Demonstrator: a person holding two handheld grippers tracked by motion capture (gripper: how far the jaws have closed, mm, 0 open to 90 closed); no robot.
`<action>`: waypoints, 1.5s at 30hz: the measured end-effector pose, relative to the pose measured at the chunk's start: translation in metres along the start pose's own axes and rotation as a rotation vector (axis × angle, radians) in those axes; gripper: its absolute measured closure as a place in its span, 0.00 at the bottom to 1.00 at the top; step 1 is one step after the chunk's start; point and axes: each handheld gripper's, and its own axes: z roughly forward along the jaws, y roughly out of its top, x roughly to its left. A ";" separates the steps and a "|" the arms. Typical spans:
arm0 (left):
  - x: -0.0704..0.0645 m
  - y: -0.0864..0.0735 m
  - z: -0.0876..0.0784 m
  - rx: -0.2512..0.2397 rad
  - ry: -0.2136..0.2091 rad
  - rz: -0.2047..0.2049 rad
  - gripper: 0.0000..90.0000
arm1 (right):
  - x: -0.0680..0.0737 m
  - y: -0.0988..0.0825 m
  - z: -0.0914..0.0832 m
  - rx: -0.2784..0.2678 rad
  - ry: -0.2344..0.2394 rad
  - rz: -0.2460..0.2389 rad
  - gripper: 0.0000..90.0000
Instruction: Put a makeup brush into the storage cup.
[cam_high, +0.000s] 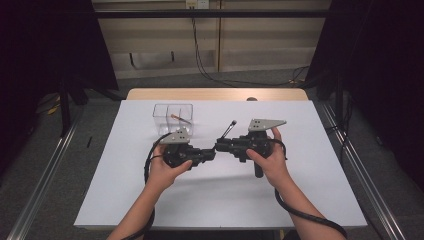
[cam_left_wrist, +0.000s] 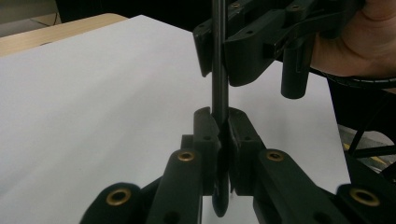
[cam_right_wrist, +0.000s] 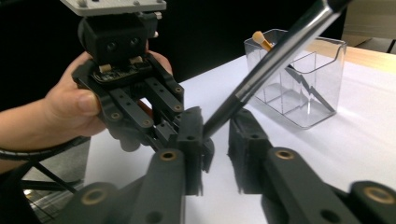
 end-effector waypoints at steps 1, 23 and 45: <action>0.000 0.000 0.001 -0.005 0.002 0.002 0.93 | 0.000 0.000 0.000 -0.001 0.001 0.002 0.85; -0.002 0.004 0.018 0.004 -0.019 -0.037 0.93 | -0.004 0.000 -0.002 -0.041 0.038 0.105 0.94; -0.003 0.002 0.023 -0.028 -0.042 -0.085 0.93 | -0.007 -0.003 -0.002 -0.053 0.043 0.129 0.94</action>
